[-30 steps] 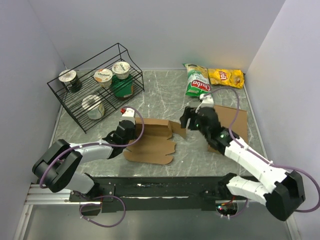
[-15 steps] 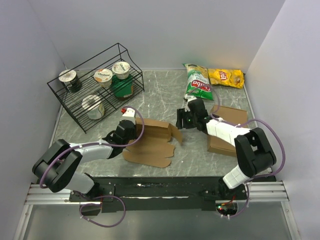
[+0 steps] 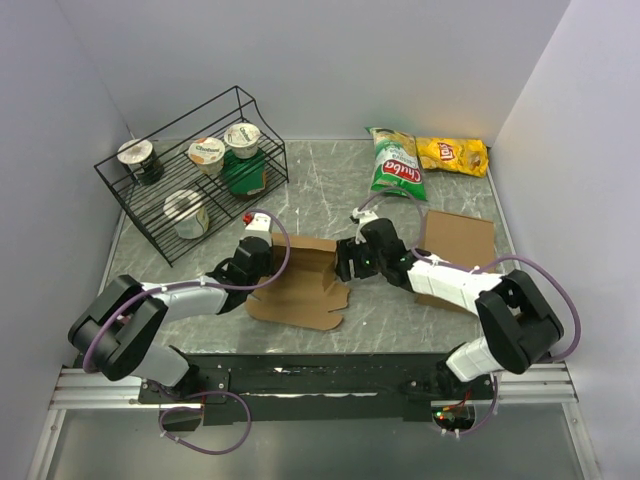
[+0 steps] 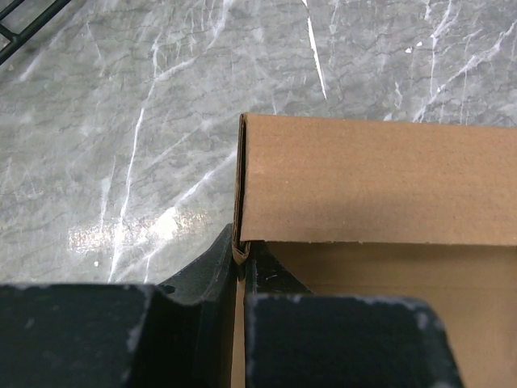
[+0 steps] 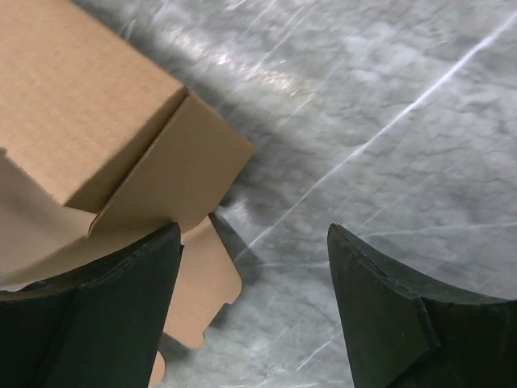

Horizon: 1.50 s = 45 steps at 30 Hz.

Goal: Fold the paper box
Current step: Fold the paper box at the center of the board.

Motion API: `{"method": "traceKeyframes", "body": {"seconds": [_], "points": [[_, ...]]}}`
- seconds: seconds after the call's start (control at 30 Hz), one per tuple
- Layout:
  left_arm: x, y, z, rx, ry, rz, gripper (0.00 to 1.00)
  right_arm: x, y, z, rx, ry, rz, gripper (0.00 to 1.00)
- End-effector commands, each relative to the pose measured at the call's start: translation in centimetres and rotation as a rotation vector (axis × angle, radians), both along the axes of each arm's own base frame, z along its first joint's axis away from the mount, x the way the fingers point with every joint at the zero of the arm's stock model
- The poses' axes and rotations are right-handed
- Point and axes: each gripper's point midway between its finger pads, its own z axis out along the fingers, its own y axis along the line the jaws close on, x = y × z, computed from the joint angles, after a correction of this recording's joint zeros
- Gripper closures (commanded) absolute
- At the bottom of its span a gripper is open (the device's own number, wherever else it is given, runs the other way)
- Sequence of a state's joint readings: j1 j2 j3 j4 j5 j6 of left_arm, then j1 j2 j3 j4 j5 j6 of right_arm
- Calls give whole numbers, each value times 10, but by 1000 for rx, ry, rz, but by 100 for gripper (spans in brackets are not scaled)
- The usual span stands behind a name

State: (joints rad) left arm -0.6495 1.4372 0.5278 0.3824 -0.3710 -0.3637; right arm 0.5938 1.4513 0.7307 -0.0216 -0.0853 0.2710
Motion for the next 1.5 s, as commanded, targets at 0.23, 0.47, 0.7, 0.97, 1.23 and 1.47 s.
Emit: {"method": "traceKeyframes", "body": {"seconds": [0.23,0.47,0.7,0.97,1.23,1.47], "points": [[-3,-4,-7,4,37,-21,99,2,28,36,116,-183,121,15],[-4,-5,-6,-1,36,-30,99,12,31,33,88,-223,136,14],[-7,-6,-5,-8,32,-44,99,31,30,27,74,-277,74,15],[-6,-6,-5,-8,32,-44,99,51,32,27,50,-352,-24,18],[-7,-5,-5,-9,30,-38,99,57,19,10,-19,-354,-155,38],[-7,-4,-3,-13,21,-35,99,62,-4,1,-84,-336,-313,60]]}}
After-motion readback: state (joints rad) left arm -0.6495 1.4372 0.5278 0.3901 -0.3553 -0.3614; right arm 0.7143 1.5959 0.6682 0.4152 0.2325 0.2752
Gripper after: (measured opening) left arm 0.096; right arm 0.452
